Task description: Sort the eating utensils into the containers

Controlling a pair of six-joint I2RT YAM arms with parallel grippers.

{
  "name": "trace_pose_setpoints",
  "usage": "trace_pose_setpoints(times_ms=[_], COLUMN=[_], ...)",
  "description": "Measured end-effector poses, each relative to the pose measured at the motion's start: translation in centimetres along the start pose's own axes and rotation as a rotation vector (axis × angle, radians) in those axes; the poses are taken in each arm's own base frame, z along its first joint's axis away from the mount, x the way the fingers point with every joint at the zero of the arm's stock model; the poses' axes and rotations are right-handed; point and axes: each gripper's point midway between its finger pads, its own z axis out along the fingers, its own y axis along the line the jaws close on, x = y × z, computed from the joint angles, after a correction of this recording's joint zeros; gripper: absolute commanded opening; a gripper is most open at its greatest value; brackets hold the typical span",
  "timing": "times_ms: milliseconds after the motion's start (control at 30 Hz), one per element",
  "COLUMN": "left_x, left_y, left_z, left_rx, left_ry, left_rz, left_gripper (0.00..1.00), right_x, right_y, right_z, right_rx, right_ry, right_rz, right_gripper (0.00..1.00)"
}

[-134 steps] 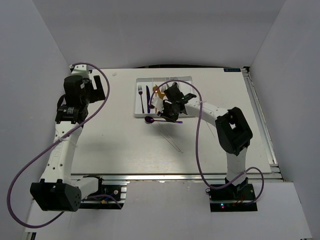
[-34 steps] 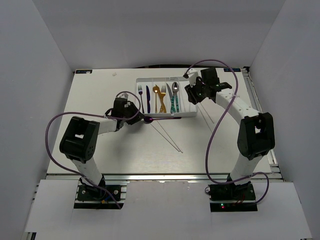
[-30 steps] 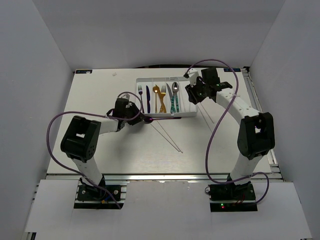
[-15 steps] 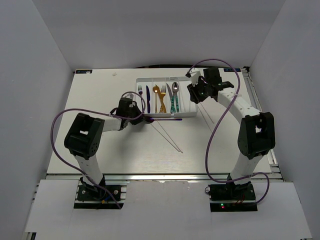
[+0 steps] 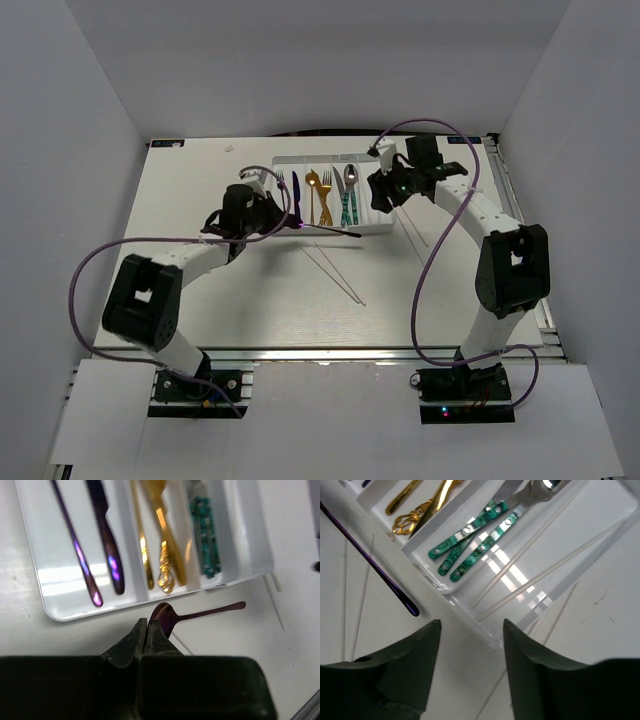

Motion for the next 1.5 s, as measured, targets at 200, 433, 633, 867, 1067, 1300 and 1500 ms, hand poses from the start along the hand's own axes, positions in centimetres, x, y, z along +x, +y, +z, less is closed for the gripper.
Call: trace_pose_setpoints(times_ms=[200,433,633,867,1067,1300,1500], left_x=[-5.0,-3.9,-2.7,-3.3,-3.4,-3.1,-3.1], left_y=[-5.3,-8.8,-9.2,-9.6,-9.9,-9.8,-9.9], left_z=[-5.6,-10.1,-11.6,-12.7,-13.5,-13.7,-14.0], left_rx=[0.187,0.402,0.467,0.467,0.471,0.472,0.475], left_ry=[-0.169,-0.195,-0.2,-0.25,-0.274,-0.27,-0.275], left_rz=[0.281,0.609,0.752,0.812,0.819,0.815,0.807], left_gripper=[0.0,0.0,0.0,0.0,0.0,0.0,0.0], right_x=[-2.0,-5.8,-5.3,-0.7,-0.1,-0.4,-1.4], right_y=[4.2,12.1,17.9,20.7,21.7,21.6,21.6], right_z=[-0.5,-2.2,-3.2,-3.8,-3.6,-2.5,-1.4], right_rx=[-0.144,-0.377,-0.553,-0.64,-0.655,-0.652,-0.651], right_ry=[-0.041,-0.121,-0.082,0.036,0.057,0.054,0.04], right_rz=[-0.049,-0.157,-0.191,-0.118,-0.105,-0.083,-0.078], right_gripper=[0.79,0.67,0.66,0.66,0.64,0.62,0.57])
